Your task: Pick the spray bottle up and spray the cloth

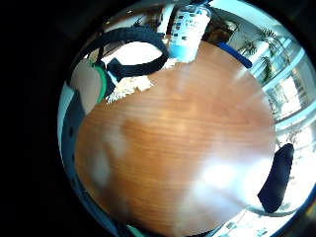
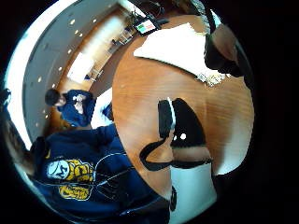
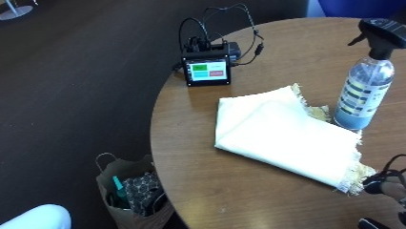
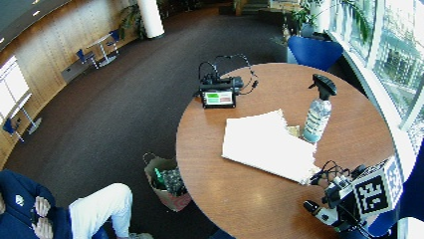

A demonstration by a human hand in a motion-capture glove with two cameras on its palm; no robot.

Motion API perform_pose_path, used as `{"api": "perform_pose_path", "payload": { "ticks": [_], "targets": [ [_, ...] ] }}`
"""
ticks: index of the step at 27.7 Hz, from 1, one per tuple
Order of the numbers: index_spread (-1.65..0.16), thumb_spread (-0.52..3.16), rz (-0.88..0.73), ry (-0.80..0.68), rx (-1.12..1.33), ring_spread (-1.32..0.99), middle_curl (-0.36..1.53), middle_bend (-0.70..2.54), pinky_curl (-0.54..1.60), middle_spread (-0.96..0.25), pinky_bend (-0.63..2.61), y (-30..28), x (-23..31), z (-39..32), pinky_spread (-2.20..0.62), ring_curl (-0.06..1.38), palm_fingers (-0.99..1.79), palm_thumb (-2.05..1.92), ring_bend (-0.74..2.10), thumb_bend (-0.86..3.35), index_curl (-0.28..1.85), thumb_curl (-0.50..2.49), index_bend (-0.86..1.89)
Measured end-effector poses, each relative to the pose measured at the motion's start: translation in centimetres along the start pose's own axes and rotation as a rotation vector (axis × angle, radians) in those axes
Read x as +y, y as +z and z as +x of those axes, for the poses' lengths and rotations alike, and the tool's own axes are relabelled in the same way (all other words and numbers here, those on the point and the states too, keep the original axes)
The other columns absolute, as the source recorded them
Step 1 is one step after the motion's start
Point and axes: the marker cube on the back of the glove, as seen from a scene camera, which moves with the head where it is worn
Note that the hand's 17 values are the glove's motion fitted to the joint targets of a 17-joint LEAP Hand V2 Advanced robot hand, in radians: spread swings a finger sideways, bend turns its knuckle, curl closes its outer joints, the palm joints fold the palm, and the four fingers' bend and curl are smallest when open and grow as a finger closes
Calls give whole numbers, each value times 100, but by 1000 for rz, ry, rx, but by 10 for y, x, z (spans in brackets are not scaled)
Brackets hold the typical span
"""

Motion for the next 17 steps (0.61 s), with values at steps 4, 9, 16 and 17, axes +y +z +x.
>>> {"api": "perform_pose_path", "payload": {
  "ticks": [4, 9, 16, 17],
  "targets": [
    [-20, 61, -7, 12, -6, -12, 17, 39, 12, -8, 29, 1, 2, 1, -1, 17, 109, 52, 43, 33, 15, 14, 23],
    [-24, 83, -7, 41, -20, -15, 23, 39, 19, -10, 28, 6, 7, 1, -3, 25, 108, 55, 44, 32, 22, 18, 19],
    [-27, 99, 62, 82, -5, -17, 29, 39, 25, -11, 31, -2, 2, 0, -8, 30, 113, 58, 45, 28, 25, 23, 13],
    [-27, 101, 65, 84, 2, -17, 29, 39, 25, -11, 31, -4, 1, 0, -8, 30, 113, 58, 45, 28, 25, 24, 13]
  ]
}}
